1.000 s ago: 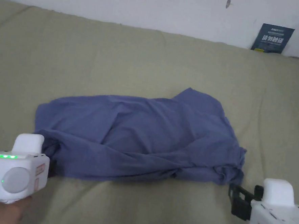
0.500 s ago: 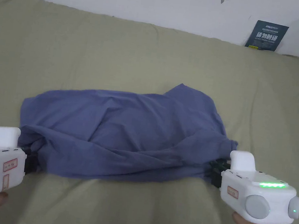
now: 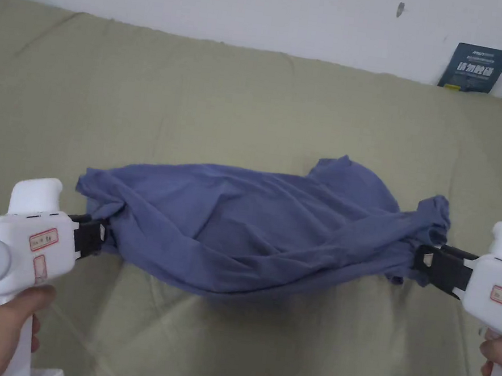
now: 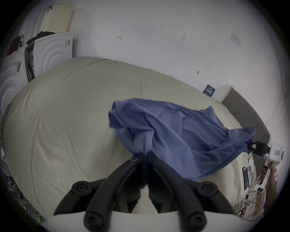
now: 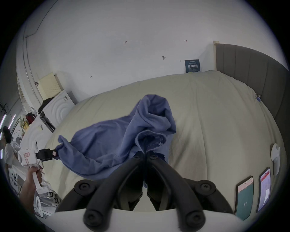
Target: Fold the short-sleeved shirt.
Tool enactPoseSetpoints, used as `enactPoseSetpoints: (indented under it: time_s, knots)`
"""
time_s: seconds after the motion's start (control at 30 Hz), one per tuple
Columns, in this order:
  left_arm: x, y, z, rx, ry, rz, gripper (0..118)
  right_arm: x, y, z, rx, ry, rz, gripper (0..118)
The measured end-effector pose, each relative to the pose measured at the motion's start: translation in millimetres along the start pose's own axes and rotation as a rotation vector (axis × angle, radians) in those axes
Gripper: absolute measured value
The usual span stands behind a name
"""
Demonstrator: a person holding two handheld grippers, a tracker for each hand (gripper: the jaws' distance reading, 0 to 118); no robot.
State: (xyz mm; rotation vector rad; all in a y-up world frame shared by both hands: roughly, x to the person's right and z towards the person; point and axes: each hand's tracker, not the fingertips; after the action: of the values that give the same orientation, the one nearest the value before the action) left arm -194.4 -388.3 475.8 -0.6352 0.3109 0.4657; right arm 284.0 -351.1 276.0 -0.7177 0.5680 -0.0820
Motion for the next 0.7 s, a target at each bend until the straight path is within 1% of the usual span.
enactPoseSetpoints:
  time_s: [0.17, 0.23, 0.4, 0.53, 0.57, 0.63, 0.67, 0.7]
  knots:
    - [0.1, -2.8, 31.5, 0.011, -0.041, -0.011, 6, -6.6, -4.1, 38.5, 0.005, 0.028, -0.032, 3]
    - [-1.7, -8.9, 45.0, 0.008, -0.03, -0.032, 6, -10.6, -15.5, 54.1, -0.003, 0.024, -0.043, 3]
    - [-14.0, -36.8, 79.2, -0.031, -0.038, -0.004, 6, -7.7, -55.9, 86.2, -0.03, 0.018, -0.088, 3]
    - [-31.0, -63.5, 93.6, -0.082, 0.006, 0.017, 6, 3.6, -100.4, 96.8, -0.077, -0.017, -0.151, 3]
    - [-37.5, -71.3, 90.5, -0.11, 0.027, 0.038, 6, 8.4, -112.3, 91.7, -0.111, -0.052, -0.159, 3]
    - [-47.5, -87.3, 79.2, -0.175, 0.046, 0.064, 6, 16.5, -137.4, 79.5, -0.162, -0.09, -0.189, 3]
    - [-49.9, -93.3, 74.1, -0.152, 0.051, 0.06, 6, 19.9, -147.8, 72.2, -0.17, -0.117, -0.197, 3]
    - [-54.0, -99.1, 67.7, -0.162, 0.053, 0.062, 10, 31.1, -158.0, 60.6, -0.163, -0.113, -0.206, 4]
